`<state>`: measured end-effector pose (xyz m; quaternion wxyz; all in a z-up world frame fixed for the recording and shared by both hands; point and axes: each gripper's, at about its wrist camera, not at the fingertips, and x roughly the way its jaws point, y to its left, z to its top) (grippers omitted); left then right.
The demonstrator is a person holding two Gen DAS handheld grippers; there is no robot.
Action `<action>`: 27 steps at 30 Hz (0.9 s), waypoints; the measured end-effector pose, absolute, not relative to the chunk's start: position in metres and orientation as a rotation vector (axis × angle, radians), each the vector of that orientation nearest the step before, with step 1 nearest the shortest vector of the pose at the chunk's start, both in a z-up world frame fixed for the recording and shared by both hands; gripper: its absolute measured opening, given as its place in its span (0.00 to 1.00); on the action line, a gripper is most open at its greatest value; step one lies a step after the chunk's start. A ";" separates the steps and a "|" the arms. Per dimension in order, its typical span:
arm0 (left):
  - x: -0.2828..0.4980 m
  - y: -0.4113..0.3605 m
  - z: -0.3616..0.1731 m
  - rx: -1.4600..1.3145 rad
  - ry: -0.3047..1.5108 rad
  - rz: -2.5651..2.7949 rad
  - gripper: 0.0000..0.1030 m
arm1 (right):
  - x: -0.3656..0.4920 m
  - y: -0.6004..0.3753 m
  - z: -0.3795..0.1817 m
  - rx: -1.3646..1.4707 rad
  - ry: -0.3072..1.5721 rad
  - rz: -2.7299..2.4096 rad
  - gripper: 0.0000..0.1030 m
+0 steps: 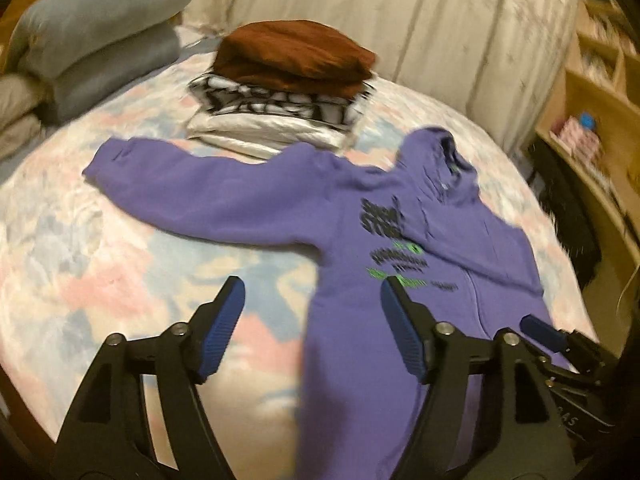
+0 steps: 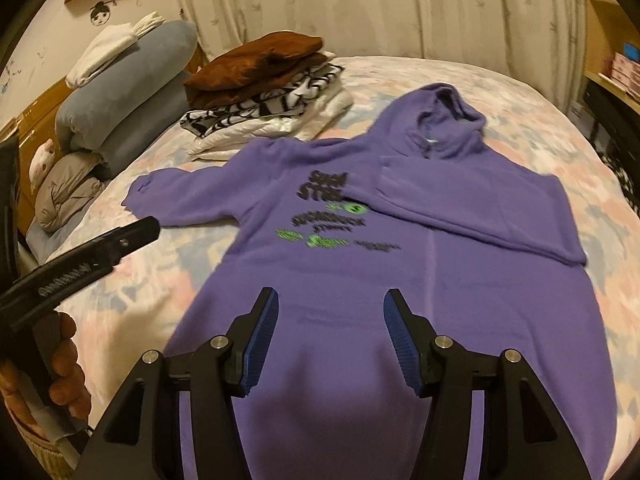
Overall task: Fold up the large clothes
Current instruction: 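Grasp the other sleeve cuff with the left tool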
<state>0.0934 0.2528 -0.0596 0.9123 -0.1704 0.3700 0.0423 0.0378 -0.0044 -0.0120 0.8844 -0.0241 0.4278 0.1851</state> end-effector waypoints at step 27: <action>0.194 0.525 -0.200 -0.868 0.816 0.313 0.69 | 0.268 0.236 -0.138 -0.163 0.990 0.562 0.18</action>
